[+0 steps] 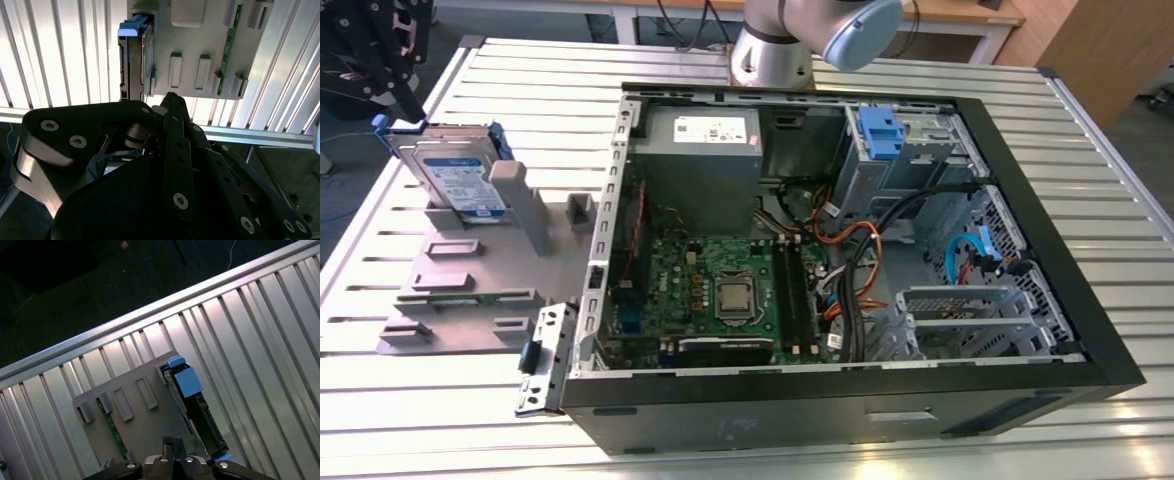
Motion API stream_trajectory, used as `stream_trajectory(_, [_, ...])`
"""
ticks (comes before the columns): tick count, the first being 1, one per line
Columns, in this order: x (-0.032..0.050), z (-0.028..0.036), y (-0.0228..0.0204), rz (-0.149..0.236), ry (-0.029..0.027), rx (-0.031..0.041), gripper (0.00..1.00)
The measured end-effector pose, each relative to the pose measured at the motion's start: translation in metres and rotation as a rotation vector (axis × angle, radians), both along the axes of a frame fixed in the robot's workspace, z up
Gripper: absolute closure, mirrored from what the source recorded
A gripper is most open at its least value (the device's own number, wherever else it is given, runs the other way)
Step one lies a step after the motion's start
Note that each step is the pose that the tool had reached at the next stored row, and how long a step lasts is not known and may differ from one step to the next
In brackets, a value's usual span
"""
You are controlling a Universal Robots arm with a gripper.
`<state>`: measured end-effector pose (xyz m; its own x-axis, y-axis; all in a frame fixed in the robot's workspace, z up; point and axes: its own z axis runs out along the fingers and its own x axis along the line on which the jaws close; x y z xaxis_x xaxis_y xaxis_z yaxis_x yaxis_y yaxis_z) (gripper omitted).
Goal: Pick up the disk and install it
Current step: 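Pick up the disk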
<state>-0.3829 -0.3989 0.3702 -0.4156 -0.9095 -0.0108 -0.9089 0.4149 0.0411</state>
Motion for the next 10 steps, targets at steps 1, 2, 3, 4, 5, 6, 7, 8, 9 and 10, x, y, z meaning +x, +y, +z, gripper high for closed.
stream_trajectory(1, [0.0000,0.0000,0.0000,0.001,0.0000,0.0000,0.89])
stream_trajectory(2, [0.0000,0.0000,0.0000,0.001,0.0000,0.0000,0.89])
stream_trajectory(3, [0.0000,0.0000,0.0000,0.002,0.0000,0.0000,0.89])
stream_trajectory(4, [0.0000,0.0000,0.0000,0.003,0.0000,0.0000,0.89])
stream_trajectory(5, [0.0000,0.0000,0.0000,0.004,0.0000,0.0000,0.89])
stream_trajectory(6, [0.0000,0.0000,0.0000,0.004,0.0000,0.0000,0.89])
stream_trajectory(7, [0.0000,0.0000,0.0000,0.005,0.0000,0.0000,0.89])
stream_trajectory(8, [0.0000,0.0000,0.0000,0.006,0.0000,0.0000,0.89])
stream_trajectory(9, [0.0000,0.0000,0.0000,0.006,0.0000,0.0000,0.89])
stream_trajectory(10, [0.0000,0.0000,0.0000,0.007,0.0000,0.0000,0.89])
